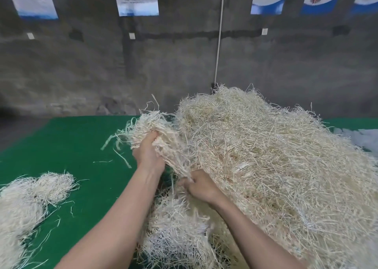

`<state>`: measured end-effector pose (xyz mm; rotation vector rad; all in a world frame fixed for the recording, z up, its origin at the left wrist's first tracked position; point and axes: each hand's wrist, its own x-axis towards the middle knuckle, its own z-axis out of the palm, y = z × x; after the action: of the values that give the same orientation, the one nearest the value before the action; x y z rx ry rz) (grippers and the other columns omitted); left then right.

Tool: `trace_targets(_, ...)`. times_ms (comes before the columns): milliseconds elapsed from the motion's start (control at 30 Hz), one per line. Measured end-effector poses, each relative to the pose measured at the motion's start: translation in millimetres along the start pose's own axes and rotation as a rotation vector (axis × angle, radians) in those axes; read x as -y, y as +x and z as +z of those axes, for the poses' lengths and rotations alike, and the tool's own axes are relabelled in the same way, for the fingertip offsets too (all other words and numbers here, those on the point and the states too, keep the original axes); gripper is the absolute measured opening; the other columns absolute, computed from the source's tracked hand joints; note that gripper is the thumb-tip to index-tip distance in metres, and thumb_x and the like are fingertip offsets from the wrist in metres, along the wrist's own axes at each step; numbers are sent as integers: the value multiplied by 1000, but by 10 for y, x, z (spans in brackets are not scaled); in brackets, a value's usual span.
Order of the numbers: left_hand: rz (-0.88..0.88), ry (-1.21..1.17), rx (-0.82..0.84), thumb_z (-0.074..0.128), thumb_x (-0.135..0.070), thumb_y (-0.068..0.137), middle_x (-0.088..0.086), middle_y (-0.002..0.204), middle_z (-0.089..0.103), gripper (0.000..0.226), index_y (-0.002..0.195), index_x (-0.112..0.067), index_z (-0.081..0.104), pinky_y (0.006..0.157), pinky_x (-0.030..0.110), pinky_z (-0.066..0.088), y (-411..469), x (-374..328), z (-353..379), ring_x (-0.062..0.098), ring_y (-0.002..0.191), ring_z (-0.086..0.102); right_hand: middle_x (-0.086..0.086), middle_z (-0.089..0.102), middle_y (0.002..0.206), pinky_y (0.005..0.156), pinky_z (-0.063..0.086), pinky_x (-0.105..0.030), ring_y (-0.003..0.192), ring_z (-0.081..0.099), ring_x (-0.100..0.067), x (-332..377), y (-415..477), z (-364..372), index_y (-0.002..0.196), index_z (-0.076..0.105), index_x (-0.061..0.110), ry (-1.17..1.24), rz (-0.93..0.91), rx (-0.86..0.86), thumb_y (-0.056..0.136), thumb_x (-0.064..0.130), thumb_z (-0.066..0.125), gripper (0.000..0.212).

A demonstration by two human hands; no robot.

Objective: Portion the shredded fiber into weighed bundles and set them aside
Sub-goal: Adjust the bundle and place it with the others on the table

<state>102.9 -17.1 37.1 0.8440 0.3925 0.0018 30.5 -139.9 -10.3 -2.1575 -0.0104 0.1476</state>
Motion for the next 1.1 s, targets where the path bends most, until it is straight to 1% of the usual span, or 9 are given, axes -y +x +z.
trace_targets(100, 99, 26, -187, 67, -10, 82, 13, 149, 32, 81, 148, -9, 20, 107, 49, 37, 212, -81, -212, 32, 130, 40, -4, 64, 111, 89, 45, -16, 95, 63, -7, -67, -151, -210, 111, 64, 11, -189, -149, -59, 99, 21, 44, 25)
trace_targets(233, 28, 51, -347, 66, -17, 86, 12, 144, 40, 73, 147, -11, 25, 107, 47, 38, 303, 115, -390, 30, 125, 46, 18, 48, 85, 64, 37, 0, 58, 43, 13, -12, -309, -480, 97, 64, 13, -379, -217, 19, 98, 18, 48, 17)
trace_targets(433, 27, 112, -249, 41, -16, 100, 19, 140, 45, 46, 143, -1, 33, 77, 33, 49, 388, 225, -397, 9, 61, 39, 10, 54, 92, 78, 38, -18, 82, 50, -5, -44, -470, -775, 80, 61, 30, -378, -117, -50, 95, 17, 52, 22)
trace_targets(533, 36, 109, -276, 38, -17, 101, 20, 144, 40, 42, 141, -1, 37, 102, 43, 39, 365, 194, -383, 10, 60, 36, 11, 54, 97, 86, 39, -25, 94, 52, -9, -78, -454, -919, 88, 68, 26, -298, -31, -158, 94, 16, 55, 18)
trace_targets(667, -9, -33, -151, 44, -11, 99, 15, 130, 56, 25, 118, -2, 57, 100, 42, 46, 303, 118, -315, 23, 86, 61, 1, 61, 115, 84, 43, -26, 90, 55, -10, -130, -417, -962, 105, 66, 21, -449, 20, -181, 94, 17, 53, 18)
trace_targets(767, -9, -51, 47, 56, -14, 92, 14, 115, 58, 22, 112, -6, 62, 83, 38, 52, 229, 76, -261, 25, 83, 62, -2, 24, 155, 104, 40, -33, 129, 43, -21, -82, -427, -1041, 148, 25, 20, -642, 129, -75, 87, 17, 62, 71)
trace_targets(933, 34, -13, 230, 49, -8, 93, 8, 90, 66, 20, 108, -10, 63, 62, 34, 53, 107, 32, -173, 19, 69, 63, 15, 11, 156, 110, 19, -33, 141, 23, -15, 180, -348, -1077, 149, 8, 32, -519, -45, -185, 65, 43, 77, 110)
trace_targets(1000, 47, -10, 286, 45, -8, 94, 8, 77, 63, 18, 90, -9, 63, 56, 31, 53, 56, 17, -150, 17, 56, 61, 11, 15, 154, 110, 26, -34, 135, 35, -16, 244, -172, -808, 150, 2, 31, -354, -39, -49, 63, 41, 79, 116)
trace_targets(1100, 60, -107, 326, 41, -14, 96, 9, 65, 65, 25, 80, -9, 60, 51, 32, 56, -35, -48, -116, 18, 51, 64, -10, 51, 127, 61, 51, -20, 83, 62, -14, 12, 161, -275, 143, 29, 12, -144, 88, 118, 81, 17, 68, 73)
